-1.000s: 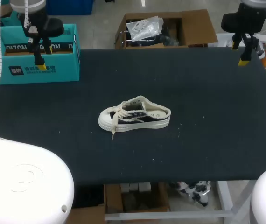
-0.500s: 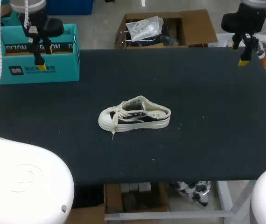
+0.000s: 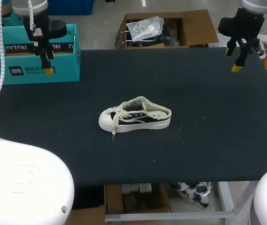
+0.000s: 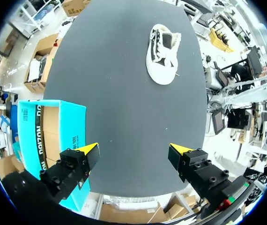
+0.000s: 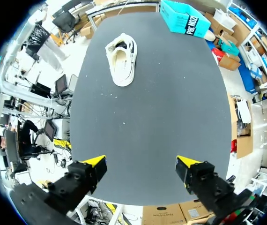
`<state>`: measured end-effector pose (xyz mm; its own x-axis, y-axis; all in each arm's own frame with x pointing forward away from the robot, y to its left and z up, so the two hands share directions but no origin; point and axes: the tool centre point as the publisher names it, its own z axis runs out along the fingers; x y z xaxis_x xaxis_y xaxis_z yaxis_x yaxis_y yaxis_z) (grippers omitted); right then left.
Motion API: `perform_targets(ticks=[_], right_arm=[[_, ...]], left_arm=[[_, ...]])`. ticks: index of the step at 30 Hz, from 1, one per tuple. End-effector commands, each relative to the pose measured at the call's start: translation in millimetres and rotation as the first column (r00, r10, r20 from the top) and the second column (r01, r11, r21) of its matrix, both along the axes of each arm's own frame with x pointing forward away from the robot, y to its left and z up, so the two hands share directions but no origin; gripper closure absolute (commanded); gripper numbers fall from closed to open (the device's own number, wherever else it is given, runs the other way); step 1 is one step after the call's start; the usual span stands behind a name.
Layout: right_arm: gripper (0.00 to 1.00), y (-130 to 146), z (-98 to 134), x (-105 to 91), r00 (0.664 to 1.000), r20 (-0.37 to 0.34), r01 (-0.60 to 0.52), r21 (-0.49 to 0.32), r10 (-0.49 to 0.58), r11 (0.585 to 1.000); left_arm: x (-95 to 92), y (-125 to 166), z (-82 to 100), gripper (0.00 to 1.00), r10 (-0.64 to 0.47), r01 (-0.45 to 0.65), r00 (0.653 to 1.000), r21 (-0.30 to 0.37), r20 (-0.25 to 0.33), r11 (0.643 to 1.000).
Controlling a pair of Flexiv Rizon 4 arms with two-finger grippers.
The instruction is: Open the shoe tongue, take the insole out of the shoe, put the insole back into the shoe, and pack the shoe into the shoebox
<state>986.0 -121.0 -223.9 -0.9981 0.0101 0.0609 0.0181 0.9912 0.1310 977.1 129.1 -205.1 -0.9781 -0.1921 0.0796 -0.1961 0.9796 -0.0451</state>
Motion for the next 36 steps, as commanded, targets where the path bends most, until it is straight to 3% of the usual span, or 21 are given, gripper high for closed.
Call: perform_targets(ticks=[1,5,6,7,9,10,13,15,16,17,18,31,33,34,35,36], right_arm=[[0.00,11,-22,-13.0,1.000,0.012,0.003,0.100,-0.004,0.995],[0.00,31,-35,-29.5,0.999,0.023,0.019,0.231,-0.025,0.973],[0.00,37,-38,-33.6,0.999,0.020,0.025,0.258,-0.031,0.966],[0.00,43,-41,-37.4,0.999,0.024,0.024,0.264,-0.032,0.964],[0.00,55,-46,-44.3,0.999,0.036,0.023,0.303,-0.035,0.953],[0.00,61,-49,-47.9,0.998,0.042,0.022,0.317,-0.038,0.948],[0.00,77,-59,-56.7,0.998,0.052,0.024,0.375,-0.047,0.927],[0.00,87,-66,-59.2,0.998,0.044,0.030,0.408,-0.053,0.913],[0.00,92,-69,-61.0,0.997,0.045,0.036,0.428,-0.061,0.903],[0.00,96,-71,-62.1,0.997,0.040,0.045,0.463,-0.071,0.885],[0.00,99,-73,-63.1,0.997,0.030,0.043,0.499,-0.067,0.865],[0.00,99,-73,-63.1,0.997,0.030,0.043,0.499,-0.067,0.865],[0.00,99,-73,-63.1,0.997,0.030,0.043,0.499,-0.067,0.865],[0.00,99,-73,-63.1,0.997,0.030,0.043,0.499,-0.067,0.865],[0.00,103,-76,-64.0,0.997,0.034,0.048,0.505,-0.075,0.862],[0.00,109,-80,-65.4,0.996,0.025,0.059,0.506,-0.084,0.860]], left_arm=[[-10.6,-7,-7.3,0.00,0.209,-0.211,0.976,-0.035,-0.066,0.977],[-20.5,-16,-14.2,0.00,0.384,-0.389,0.918,-0.032,-0.099,0.921],[-22.1,-18,-16.6,0.00,0.460,-0.462,0.885,-0.004,-0.065,0.887],[-24.6,-20,-18.2,0.00,0.465,-0.469,0.881,-0.036,-0.089,0.883],[-29.5,-23,-21.2,0.00,0.563,-0.564,0.826,-0.022,-0.035,0.825],[-33.0,-25,-23.4,0.00,0.556,-0.558,0.830,-0.044,-0.053,0.829],[-39.5,-31,-29.5,0.00,0.634,-0.634,0.773,-0.034,-0.014,0.772],[-43.0,-35,-31.9,0.00,0.718,-0.719,0.692,-0.020,0.083,0.695],[-45.3,-37,-31.4,0.00,0.734,-0.735,0.671,-0.031,0.105,0.677],[-47.9,-40,-31.4,0.00,0.762,-0.774,0.623,-0.001,0.176,0.633],[-50.4,-45,-32.3,0.00,0.759,-0.777,0.621,0.031,0.197,0.628],[-50.4,-45,-32.3,0.00,0.759,-0.777,0.621,0.031,0.197,0.628],[-48.6,-59,-26.5,0.00,0.814,-0.820,0.571,0.046,0.104,0.570],[-50.4,-67,-28.0,0.00,0.829,-0.837,0.546,0.041,0.123,0.546],[-53.0,-75,-29.9,0.00,0.842,-0.848,0.530,0.062,0.100,0.526],[-51.9,-83,-30.1,0.00,0.870,-0.873,0.486,0.097,0.079,0.478]])
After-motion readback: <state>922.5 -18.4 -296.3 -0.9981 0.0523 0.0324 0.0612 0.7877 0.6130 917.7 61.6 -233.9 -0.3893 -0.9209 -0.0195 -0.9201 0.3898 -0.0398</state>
